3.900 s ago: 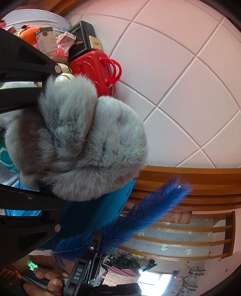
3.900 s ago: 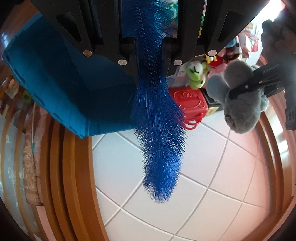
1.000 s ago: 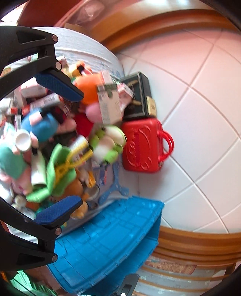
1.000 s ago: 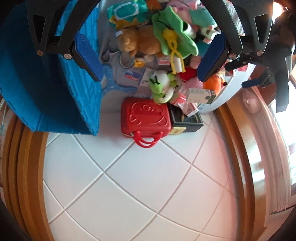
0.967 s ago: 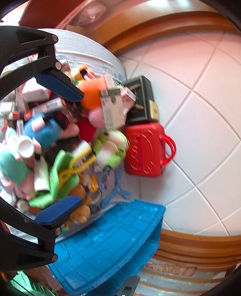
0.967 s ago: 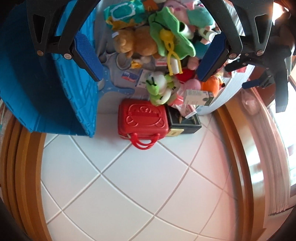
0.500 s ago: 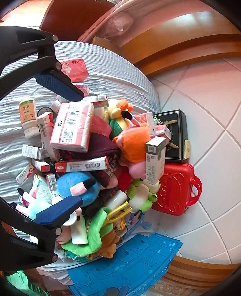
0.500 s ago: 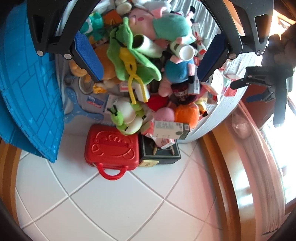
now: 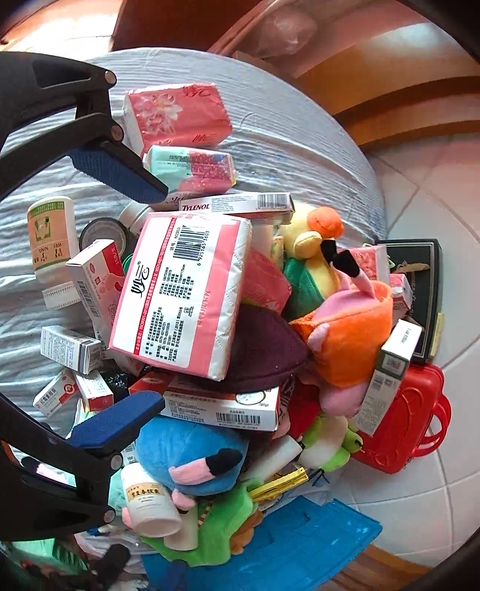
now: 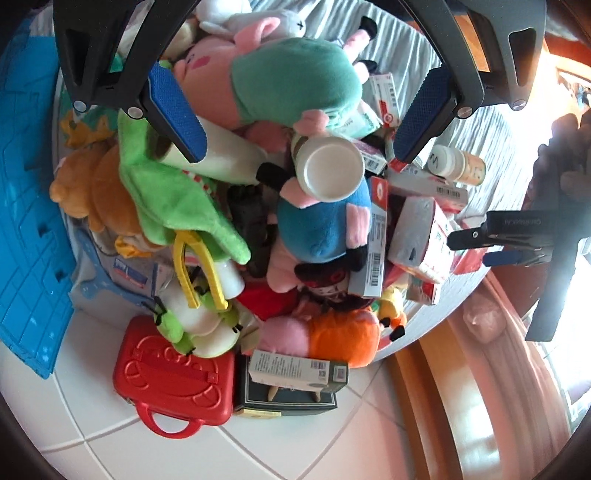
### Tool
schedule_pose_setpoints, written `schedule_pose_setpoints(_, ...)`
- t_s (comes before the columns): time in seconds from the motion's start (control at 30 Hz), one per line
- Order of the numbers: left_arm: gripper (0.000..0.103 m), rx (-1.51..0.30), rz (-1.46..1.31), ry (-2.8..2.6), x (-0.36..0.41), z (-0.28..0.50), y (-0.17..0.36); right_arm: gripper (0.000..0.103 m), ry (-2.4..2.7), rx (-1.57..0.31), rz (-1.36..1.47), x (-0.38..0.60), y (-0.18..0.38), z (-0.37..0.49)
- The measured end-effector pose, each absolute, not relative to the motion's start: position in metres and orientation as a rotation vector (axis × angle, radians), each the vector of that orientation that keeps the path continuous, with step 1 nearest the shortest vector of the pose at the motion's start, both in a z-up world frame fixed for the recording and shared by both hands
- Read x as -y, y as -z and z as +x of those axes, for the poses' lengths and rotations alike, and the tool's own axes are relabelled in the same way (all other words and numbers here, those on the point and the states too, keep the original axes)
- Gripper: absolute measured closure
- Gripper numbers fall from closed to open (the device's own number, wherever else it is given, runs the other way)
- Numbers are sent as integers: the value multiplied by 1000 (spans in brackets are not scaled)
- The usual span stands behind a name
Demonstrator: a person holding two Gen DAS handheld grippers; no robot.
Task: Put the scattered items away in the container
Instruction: 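Grasp the pink-white tissue pack with the left tool while the right tool grasps the white bottle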
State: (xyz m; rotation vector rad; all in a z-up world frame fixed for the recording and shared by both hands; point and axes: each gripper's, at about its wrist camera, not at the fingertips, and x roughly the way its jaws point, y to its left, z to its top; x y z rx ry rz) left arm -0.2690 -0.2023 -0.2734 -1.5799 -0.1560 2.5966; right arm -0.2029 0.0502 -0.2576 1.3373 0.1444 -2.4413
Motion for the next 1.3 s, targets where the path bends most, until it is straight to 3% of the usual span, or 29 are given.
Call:
schedule_pose_setpoints(0.17,0,469,-1643,-2561,220,-275,277,0,2437,-161,1366,-44,262,-205)
schedule_pose_setpoints(0.4,0,1135,-1841,-2376,255,-283,319,0,2426,-237,1374,-38,275,-207)
schedule_pose_setpoints(0.57,0,1387,-1891,-2297,261,-289,344,0,2402,-272,1374,-26,287,-211)
schedule_pose_setpoints(0.87,0,1496,-1881,-2299,261,-307,353,4,2379,-293,1377,-14,310,-222)
schedule_pose_setpoints(0.9,0,1496,-1885,-2300,260,-309,355,7,2380,-292,1383,-15,312,-223)
schedule_pose_setpoints(0.97,0,1488,-1892,-2300,259,-312,358,26,2372,-285,1408,-16,317,-226)
schedule_pose_setpoints(1.13,0,1464,-1911,-2315,259,-323,364,32,2355,-287,1422,-15,322,-226)
schedule_pose_setpoints(1.3,0,1417,-1930,-2333,259,-333,369,53,2353,-278,1418,-13,320,-224)
